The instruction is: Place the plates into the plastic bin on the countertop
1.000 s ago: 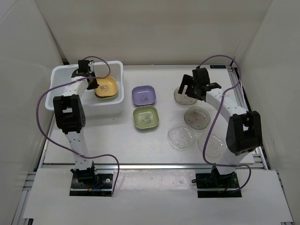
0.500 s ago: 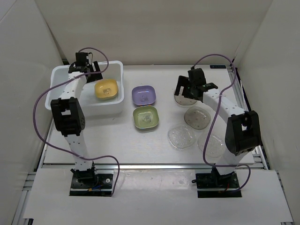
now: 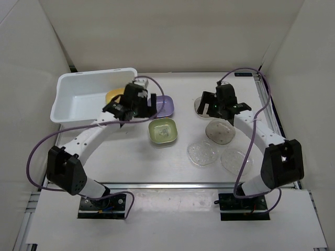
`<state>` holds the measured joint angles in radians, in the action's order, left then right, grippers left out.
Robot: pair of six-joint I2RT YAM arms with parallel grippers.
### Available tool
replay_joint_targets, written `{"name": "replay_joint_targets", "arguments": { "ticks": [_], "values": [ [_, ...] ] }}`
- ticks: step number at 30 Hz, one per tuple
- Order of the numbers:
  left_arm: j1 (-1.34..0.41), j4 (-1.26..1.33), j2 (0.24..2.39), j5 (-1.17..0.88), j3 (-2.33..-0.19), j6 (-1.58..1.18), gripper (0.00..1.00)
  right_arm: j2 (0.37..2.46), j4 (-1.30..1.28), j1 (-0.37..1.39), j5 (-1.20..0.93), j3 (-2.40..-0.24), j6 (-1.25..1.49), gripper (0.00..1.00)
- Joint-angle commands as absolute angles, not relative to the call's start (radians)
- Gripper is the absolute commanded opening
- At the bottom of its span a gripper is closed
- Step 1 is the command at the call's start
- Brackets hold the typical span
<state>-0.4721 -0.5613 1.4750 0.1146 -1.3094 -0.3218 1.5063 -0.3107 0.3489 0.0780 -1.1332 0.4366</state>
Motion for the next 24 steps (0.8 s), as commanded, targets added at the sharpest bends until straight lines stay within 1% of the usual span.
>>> {"name": "replay_joint_targets", "arguments": {
  "ticks": [1,2,5,8,12,13,16,18,19,21,22,23,24],
  "values": [
    [-0.534,-0.589,1.382,0.117,-1.185,-0.46,0.99,1.444,-0.295,0.35,0.08,-1.095,0.43,0.99],
    [-0.567,-0.553,1.362,0.095,-1.11,-0.472,0.99,1.427,-0.301,0.35,0.081,-1.074,0.436,0.99],
    [-0.627,-0.491,1.338,0.094,-0.987,-0.555,0.99,1.387,-0.298,0.353,0.061,-1.034,0.448,0.99],
    [-0.655,-0.46,1.374,0.161,-0.94,-0.623,0.99,1.356,-0.295,0.35,0.031,-1.006,0.463,0.99],
    [-0.66,-0.408,1.46,0.27,-0.94,-0.679,0.9,1.325,-0.295,0.353,0.025,-0.98,0.472,0.99],
    [-0.661,-0.393,1.483,0.273,-0.946,-0.681,0.89,1.307,-0.295,0.35,-0.015,-0.976,0.476,0.99],
    [-0.663,-0.35,1.568,0.285,-0.969,-0.698,0.83,1.289,-0.307,0.35,-0.021,-0.963,0.479,0.99],
    [-0.661,-0.35,1.632,0.314,-0.995,-0.709,0.78,1.269,-0.313,0.357,-0.015,-0.956,0.479,0.99],
    [-0.66,-0.35,1.653,0.324,-1.002,-0.713,0.73,1.258,-0.322,0.353,-0.005,-0.954,0.482,0.99],
    [-0.657,-0.368,1.703,0.339,-1.021,-0.736,0.68,1.233,-0.328,0.35,0.0,-0.945,0.479,0.99],
    [-0.654,-0.374,1.712,0.339,-1.028,-0.741,0.58,1.227,-0.331,0.357,0.0,-0.94,0.479,0.99],
    [-0.653,-0.38,1.721,0.339,-1.034,-0.744,0.5,1.22,-0.325,0.356,0.0,-0.934,0.485,0.99],
    [-0.657,-0.38,1.724,0.336,-1.038,-0.741,0.37,1.2,-0.333,0.35,0.0,-0.928,0.485,0.99]
  ]
}}
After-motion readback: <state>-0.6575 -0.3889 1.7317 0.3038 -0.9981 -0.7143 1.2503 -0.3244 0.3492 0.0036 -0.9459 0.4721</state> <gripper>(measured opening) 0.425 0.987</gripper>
